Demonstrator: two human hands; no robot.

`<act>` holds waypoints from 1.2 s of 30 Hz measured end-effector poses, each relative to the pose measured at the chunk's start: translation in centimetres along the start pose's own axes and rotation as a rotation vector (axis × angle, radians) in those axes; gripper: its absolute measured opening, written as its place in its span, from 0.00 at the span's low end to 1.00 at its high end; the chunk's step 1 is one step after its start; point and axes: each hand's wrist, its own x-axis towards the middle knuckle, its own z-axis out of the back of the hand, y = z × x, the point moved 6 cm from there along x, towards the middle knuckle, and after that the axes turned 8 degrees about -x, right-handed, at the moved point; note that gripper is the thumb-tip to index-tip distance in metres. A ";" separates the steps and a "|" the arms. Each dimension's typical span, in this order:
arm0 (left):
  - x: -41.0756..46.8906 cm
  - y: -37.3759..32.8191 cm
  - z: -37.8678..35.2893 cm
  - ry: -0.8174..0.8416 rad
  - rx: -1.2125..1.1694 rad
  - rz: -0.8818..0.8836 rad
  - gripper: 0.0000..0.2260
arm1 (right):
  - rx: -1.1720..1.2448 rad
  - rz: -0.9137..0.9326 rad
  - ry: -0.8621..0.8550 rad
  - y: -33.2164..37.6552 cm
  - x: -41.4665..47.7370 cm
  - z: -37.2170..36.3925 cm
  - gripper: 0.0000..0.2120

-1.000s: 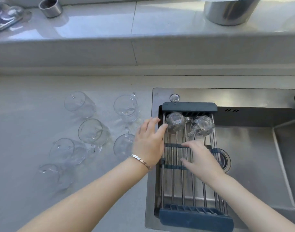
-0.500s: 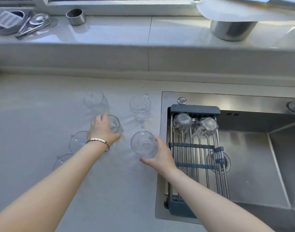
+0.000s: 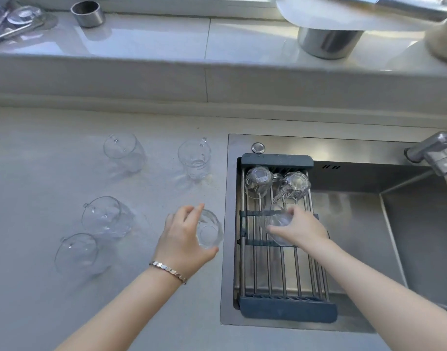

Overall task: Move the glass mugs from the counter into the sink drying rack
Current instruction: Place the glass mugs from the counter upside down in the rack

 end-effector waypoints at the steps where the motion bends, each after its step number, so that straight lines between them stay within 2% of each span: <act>1: -0.2 -0.2 -0.2 0.008 0.005 -0.010 0.39 | -0.067 -0.008 -0.002 0.8 0.7 -0.1 0.35; 5: -1.0 -0.7 -0.2 0.010 0.026 -0.040 0.38 | -0.140 -0.039 -0.020 4.4 3.0 -0.4 0.32; 8: -1.5 -0.6 0.0 -0.011 0.027 -0.057 0.37 | 0.079 -0.077 0.017 5.5 4.0 -1.1 0.36; 11: -1.6 -0.7 0.0 -0.023 0.012 -0.055 0.38 | 0.274 -0.006 0.048 5.0 3.1 -1.0 0.32; 14: -1.1 -1.0 0.1 -0.022 -0.135 0.009 0.40 | 0.356 0.254 0.012 3.8 -0.5 0.6 0.30; 16: -0.4 -1.5 -0.2 -0.010 -0.327 0.126 0.36 | 0.352 0.519 -0.002 3.3 -4.1 1.3 0.36; 18: 0.1 -2.5 -1.4 0.070 -0.537 0.256 0.30 | 0.360 0.742 -0.016 3.0 -7.5 1.7 0.44; 20: 0.4 -4.3 -3.3 0.207 -0.749 0.324 0.27 | 0.395 0.863 -0.105 2.0 -9.4 2.3 0.44; 24: 0.9 -7.1 -6.8 0.381 -0.881 0.350 0.24 | 0.571 0.819 -0.208 -1.5 -10.2 3.3 0.36; 27: 0.9 -7.4 -8.8 0.427 -0.986 0.423 0.27 | 0.706 0.703 -0.125 -3.4 -9.7 3.1 0.36; 30: 0.7 -7.6 -10.5 0.491 -0.995 0.450 0.26 | 0.666 0.620 -0.121 -4.4 -8.8 3.2 0.32; 32: 0.9 -7.4 -10.7 0.498 -0.840 0.410 0.23 | 0.519 0.590 -0.169 -4.6 -8.0 3.8 0.29; 34: 1.6 -6.2 -9.9 0.407 -0.468 0.282 0.24 | 0.284 0.518 -0.195 -4.7 -6.5 3.9 0.30; 36: 1.8 -5.0 -8.7 0.316 -0.252 0.200 0.22 | 0.017 0.431 -0.206 -4.5 -4.3 3.8 0.30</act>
